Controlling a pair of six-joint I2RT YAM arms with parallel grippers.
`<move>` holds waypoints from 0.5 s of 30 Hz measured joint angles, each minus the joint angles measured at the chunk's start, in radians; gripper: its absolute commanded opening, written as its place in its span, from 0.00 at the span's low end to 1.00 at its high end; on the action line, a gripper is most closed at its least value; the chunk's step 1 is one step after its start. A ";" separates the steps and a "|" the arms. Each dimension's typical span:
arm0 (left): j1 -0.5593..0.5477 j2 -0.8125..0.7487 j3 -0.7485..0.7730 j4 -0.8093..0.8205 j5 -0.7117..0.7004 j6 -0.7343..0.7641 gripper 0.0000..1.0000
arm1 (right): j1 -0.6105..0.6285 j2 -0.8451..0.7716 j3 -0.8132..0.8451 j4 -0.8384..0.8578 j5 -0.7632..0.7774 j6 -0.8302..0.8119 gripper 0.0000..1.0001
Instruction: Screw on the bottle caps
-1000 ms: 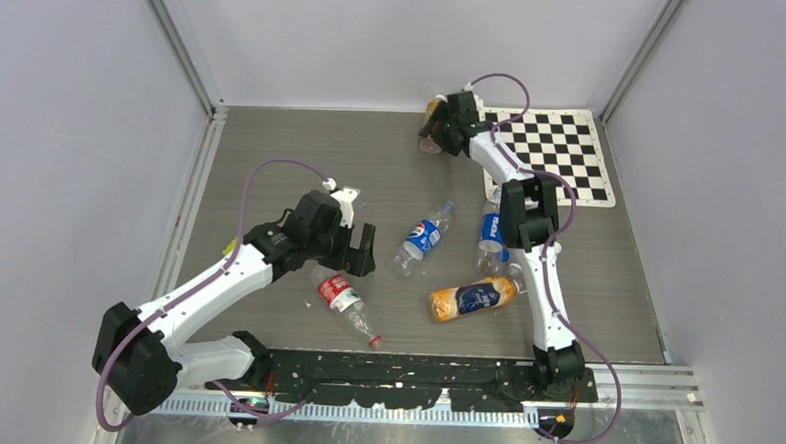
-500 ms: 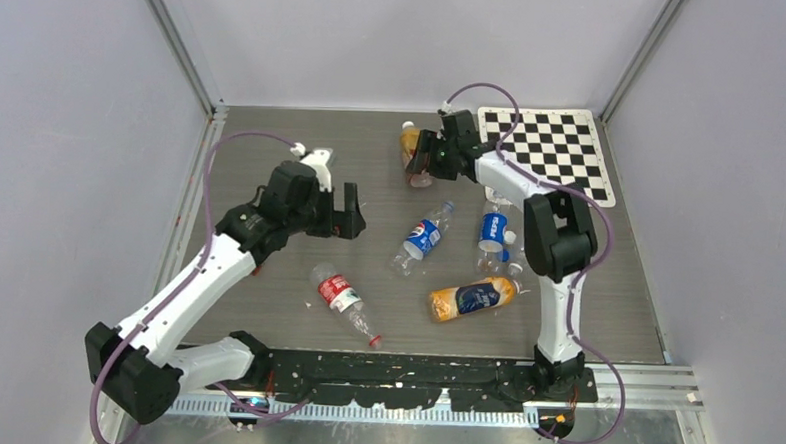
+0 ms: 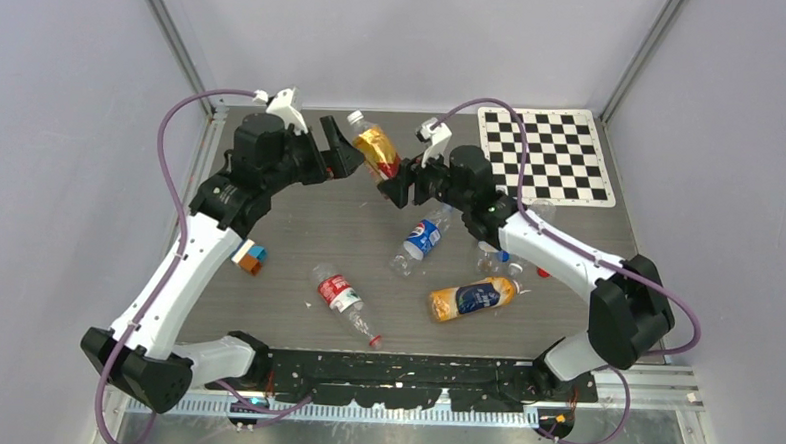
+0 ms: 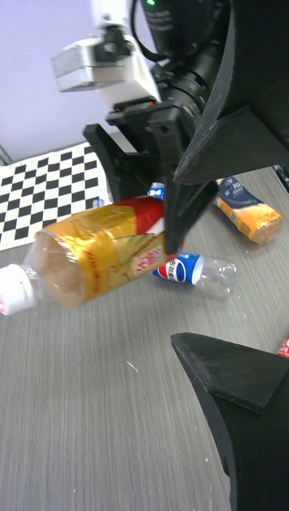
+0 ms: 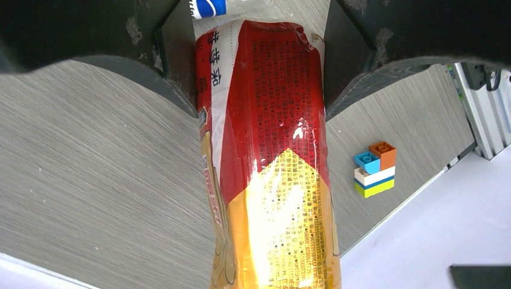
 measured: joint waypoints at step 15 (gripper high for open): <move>0.026 0.057 -0.005 0.164 -0.023 -0.171 0.73 | 0.089 -0.098 -0.131 0.131 -0.023 -0.085 0.29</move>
